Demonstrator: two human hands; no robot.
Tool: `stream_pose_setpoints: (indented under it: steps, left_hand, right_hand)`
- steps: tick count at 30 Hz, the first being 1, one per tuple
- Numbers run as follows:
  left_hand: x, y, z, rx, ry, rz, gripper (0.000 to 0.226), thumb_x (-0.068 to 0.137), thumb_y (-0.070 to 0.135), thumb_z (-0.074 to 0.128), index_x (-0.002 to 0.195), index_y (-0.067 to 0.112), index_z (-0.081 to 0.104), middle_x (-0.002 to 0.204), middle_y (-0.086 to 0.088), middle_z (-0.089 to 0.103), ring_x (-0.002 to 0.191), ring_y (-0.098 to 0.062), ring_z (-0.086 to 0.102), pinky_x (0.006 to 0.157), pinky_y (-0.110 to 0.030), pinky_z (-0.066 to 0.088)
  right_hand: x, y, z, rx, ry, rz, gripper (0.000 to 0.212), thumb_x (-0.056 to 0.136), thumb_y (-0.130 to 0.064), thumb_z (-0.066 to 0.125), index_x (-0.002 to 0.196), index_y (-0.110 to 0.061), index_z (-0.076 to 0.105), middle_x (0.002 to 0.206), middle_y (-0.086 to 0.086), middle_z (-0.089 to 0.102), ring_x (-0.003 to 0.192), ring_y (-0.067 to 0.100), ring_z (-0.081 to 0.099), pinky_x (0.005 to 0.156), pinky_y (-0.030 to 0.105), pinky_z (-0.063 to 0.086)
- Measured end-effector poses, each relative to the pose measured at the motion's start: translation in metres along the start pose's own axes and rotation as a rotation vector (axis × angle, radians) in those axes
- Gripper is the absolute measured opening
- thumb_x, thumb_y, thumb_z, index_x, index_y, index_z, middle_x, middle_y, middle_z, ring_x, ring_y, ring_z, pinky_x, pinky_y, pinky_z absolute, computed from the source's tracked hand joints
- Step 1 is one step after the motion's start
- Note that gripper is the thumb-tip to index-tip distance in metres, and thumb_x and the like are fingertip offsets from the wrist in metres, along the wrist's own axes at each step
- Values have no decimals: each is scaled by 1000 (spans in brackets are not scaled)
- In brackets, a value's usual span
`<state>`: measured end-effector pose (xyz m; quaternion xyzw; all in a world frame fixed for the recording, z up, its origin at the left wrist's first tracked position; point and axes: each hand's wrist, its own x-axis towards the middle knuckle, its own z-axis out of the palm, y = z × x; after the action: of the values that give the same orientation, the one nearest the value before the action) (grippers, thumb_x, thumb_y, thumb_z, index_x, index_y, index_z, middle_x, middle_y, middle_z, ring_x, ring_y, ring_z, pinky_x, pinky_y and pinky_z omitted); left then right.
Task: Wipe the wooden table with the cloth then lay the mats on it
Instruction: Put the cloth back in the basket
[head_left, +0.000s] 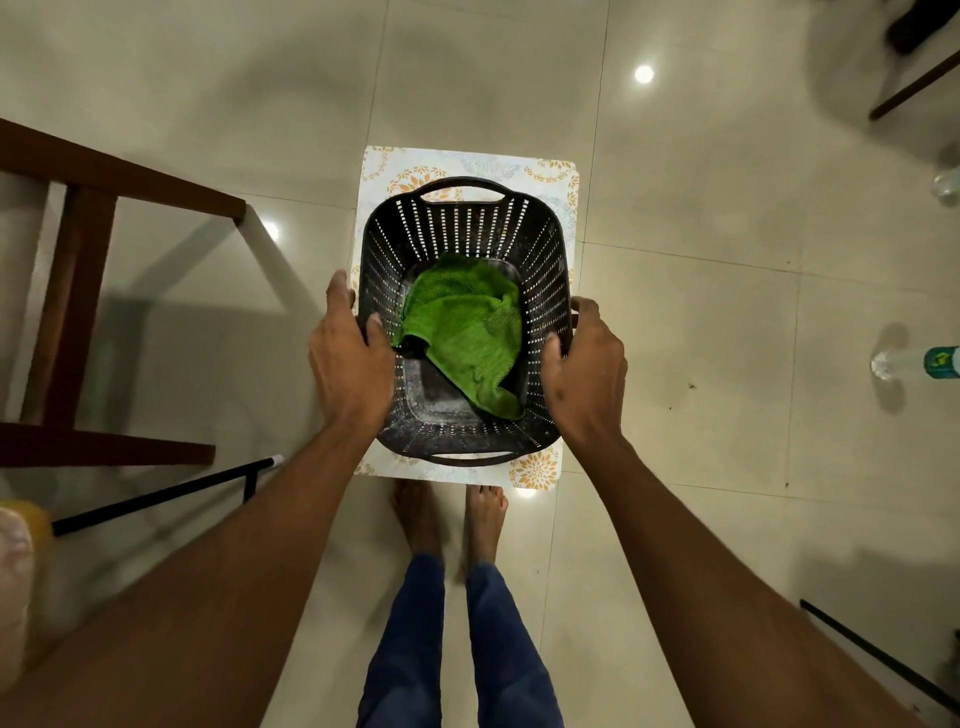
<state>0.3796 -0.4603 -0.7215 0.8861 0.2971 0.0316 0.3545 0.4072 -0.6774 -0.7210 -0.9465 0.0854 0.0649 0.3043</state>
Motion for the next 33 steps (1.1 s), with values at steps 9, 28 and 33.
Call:
stream_pose_setpoints:
  steps: [9,28,33]
  left_hand:
    - [1,5,2,-100,9,43,16,102,4,53,108,4,68,92,-5,70,84,-25,65,76,-41,52]
    - [-12,-56,2,46,-440,-524,59,93,25,81,131,2,41,135,-20,63,122,-43,63,100,-57,55]
    - [-22,-63,13,132,-367,-552,60,91,33,84,129,4,48,132,-16,65,122,-44,63,97,-48,52]
  right_hand:
    - [-5,7,9,69,24,126,27,105,-10,52,129,-9,63,105,17,71,97,39,62,77,37,38]
    - [20,124,-101,83,302,232,20,93,-22,62,105,-8,70,97,17,77,90,42,68,84,49,54]
    - [13,131,-96,81,283,243,17,93,-23,61,102,-9,68,94,16,76,88,43,67,84,53,56]
